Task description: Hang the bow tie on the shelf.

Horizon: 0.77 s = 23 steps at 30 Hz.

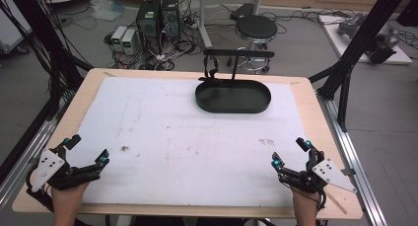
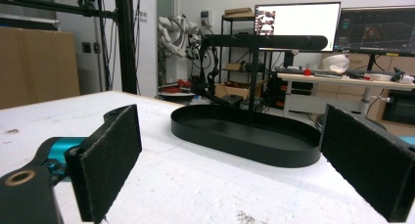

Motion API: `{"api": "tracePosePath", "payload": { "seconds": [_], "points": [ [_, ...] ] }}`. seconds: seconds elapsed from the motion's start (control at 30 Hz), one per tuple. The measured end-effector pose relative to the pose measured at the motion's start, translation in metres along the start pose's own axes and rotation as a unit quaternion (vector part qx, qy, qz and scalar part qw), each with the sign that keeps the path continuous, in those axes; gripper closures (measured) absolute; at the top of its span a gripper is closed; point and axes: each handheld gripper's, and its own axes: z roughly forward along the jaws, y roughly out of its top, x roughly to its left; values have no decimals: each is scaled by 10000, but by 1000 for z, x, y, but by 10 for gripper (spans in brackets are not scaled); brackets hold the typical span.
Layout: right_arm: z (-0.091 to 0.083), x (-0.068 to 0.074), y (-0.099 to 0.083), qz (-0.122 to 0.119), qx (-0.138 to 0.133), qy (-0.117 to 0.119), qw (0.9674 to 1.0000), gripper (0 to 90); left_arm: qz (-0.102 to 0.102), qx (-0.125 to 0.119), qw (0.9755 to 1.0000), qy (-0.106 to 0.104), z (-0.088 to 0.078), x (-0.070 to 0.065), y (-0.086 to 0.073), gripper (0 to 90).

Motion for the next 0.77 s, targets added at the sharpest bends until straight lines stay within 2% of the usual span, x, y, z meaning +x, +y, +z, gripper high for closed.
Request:
{"api": "tracePosePath", "payload": {
  "seconds": [0.77],
  "points": [
    [-2,-1,0,0,5,-17,10000,78,-41,-1,10000,-33,1,2,1,17]
  ]
}}
